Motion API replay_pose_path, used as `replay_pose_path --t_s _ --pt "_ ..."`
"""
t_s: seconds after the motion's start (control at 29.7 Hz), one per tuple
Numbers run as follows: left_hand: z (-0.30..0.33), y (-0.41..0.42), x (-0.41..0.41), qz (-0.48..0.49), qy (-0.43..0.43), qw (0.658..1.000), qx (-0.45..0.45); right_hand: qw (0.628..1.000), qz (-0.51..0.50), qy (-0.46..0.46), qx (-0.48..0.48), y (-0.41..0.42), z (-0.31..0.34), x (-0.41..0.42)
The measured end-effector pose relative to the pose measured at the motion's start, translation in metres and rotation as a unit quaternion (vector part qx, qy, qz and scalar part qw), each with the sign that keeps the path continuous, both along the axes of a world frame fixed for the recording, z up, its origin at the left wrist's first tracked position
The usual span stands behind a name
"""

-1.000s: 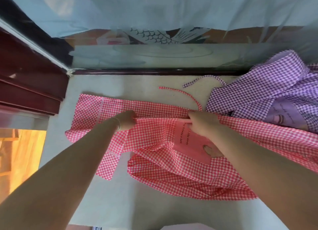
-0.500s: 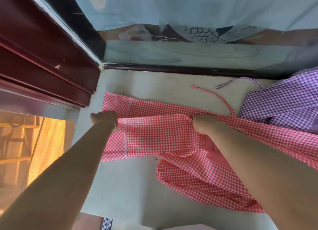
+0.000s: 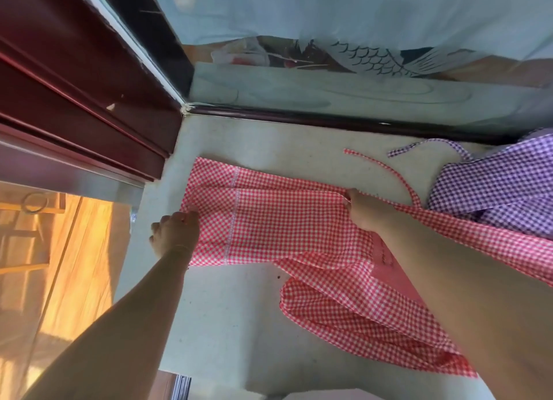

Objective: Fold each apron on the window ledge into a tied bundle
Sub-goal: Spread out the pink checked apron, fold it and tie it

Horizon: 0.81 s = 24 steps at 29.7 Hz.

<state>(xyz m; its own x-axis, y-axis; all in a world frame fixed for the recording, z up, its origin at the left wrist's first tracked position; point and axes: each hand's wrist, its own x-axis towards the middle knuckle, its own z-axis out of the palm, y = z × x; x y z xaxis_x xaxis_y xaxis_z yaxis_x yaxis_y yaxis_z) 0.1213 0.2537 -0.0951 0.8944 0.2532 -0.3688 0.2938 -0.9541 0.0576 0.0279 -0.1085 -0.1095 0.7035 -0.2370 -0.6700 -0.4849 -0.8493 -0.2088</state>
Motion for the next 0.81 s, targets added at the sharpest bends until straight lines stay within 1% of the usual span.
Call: replay_pose_path --t_s 0.07,0.13,0.2,0.27,0.3,0.34,0.4,0.47,0.5,0.54,0.61,0.67,0.74,0.81 --pt "-0.002 -0.001 0.000 -0.019 -0.002 1.000 -0.004 1.000 -0.014 0.009 0.008 -0.001 -0.002 0.000" --pt "0.001 -0.003 0.003 -0.052 -0.062 0.996 -0.039 1.000 -0.017 0.013 0.010 0.000 -0.002 0.001" --pt "0.008 -0.004 0.010 -0.076 -0.119 0.985 -0.100 0.999 -0.022 0.021 0.011 0.002 -0.001 0.003" --pt "0.016 -0.005 0.021 -0.053 -0.120 0.980 -0.146 0.999 -0.027 0.030 0.017 0.004 0.001 0.005" --pt "0.018 -0.004 0.026 -0.041 -0.113 0.982 -0.143 0.999 -0.032 0.034 0.018 0.005 0.002 0.006" --pt "0.018 -0.002 0.032 -0.033 -0.090 0.988 -0.123 0.998 -0.041 0.039 0.016 0.006 0.003 0.006" --pt "0.016 0.003 0.034 -0.037 0.005 0.995 -0.097 0.997 -0.055 0.052 0.001 0.008 0.004 0.004" --pt "0.013 0.012 0.029 -0.047 0.093 0.987 -0.121 0.996 -0.059 0.063 -0.018 0.013 0.004 0.004" --pt "0.012 0.017 0.025 -0.050 0.117 0.983 -0.135 0.996 -0.058 0.060 -0.029 0.015 0.005 0.005" --pt "0.011 0.023 0.023 -0.049 0.123 0.980 -0.149 0.997 -0.052 0.047 -0.045 0.018 0.006 0.007" --pt "0.008 0.031 0.015 -0.040 0.089 0.981 -0.168 0.995 -0.033 0.003 -0.095 0.021 0.009 0.005" --pt "0.009 0.032 0.007 -0.025 0.020 0.985 -0.169 0.988 0.019 -0.058 -0.139 0.021 0.009 0.000" --pt "0.011 0.028 0.003 -0.016 -0.023 0.985 -0.172 0.983 0.055 -0.104 -0.140 0.018 0.006 -0.007" --pt "0.011 0.028 0.003 -0.028 -0.010 0.988 -0.154 0.985 0.051 -0.117 -0.115 0.017 0.005 -0.012"
